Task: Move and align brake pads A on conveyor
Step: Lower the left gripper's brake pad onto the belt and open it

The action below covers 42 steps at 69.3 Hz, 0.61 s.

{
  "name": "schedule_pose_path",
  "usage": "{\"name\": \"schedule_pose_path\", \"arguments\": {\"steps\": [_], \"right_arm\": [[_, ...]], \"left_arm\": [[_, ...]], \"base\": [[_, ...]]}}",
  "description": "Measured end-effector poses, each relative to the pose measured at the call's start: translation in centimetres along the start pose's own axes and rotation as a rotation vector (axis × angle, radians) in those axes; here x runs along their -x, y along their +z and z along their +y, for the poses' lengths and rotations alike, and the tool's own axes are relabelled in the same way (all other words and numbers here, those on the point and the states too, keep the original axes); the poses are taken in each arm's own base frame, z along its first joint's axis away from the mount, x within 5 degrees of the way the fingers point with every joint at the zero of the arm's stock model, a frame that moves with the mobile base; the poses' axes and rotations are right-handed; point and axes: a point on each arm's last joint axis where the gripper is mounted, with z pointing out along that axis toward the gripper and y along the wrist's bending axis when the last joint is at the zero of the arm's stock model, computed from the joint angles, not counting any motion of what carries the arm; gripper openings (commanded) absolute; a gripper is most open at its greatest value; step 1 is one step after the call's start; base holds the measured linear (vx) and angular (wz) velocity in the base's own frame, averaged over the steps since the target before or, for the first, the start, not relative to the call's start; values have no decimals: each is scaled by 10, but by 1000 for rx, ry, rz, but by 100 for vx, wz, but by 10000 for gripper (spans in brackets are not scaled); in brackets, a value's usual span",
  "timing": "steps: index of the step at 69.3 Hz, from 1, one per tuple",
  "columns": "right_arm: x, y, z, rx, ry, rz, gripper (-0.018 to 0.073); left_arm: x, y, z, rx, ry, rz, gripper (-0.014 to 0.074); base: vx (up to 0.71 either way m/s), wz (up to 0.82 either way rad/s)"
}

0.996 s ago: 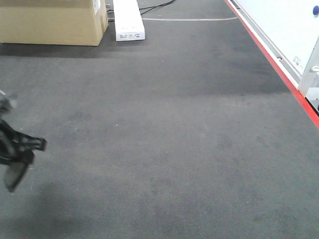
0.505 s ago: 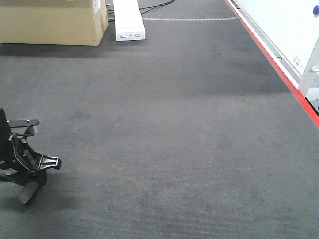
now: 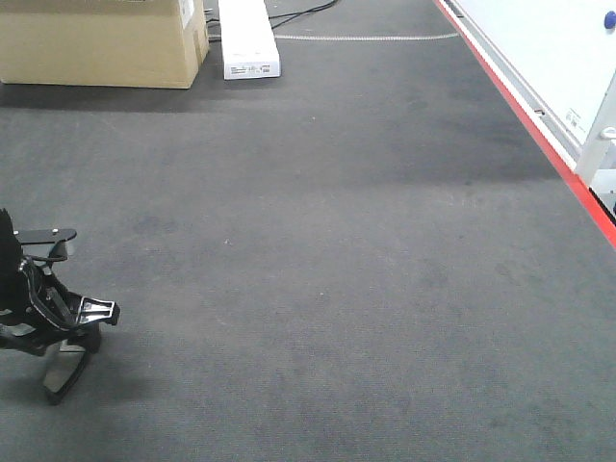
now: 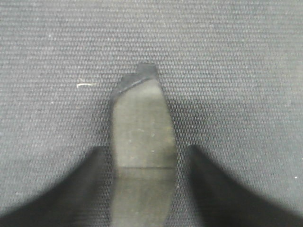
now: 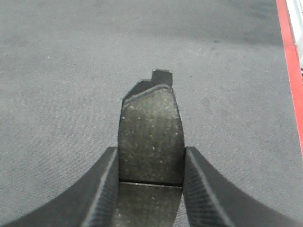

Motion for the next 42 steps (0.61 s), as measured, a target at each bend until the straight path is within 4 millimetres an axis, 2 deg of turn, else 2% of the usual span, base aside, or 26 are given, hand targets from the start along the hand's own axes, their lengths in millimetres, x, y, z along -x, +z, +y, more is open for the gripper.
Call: {"name": "schedule_pose_path", "arguments": {"steps": [7, 23, 32, 42], "right_arm": [[0, 0, 0, 0, 0, 0, -6], [0, 0, 0, 0, 0, 0, -6], [0, 0, 0, 0, 0, 0, -6], [0, 0, 0, 0, 0, 0, -6]], "left_arm": [[-1, 0, 0, 0, 0, 8, 682], [-1, -16, -1, -4, 11, -32, 640], [-3, -41, -2, -10, 36, -111, 587], [-9, -84, -3, -16, 76, -250, 544]], "base": [[0, 0], [0, 0], [0, 0], [0, 0]]}}
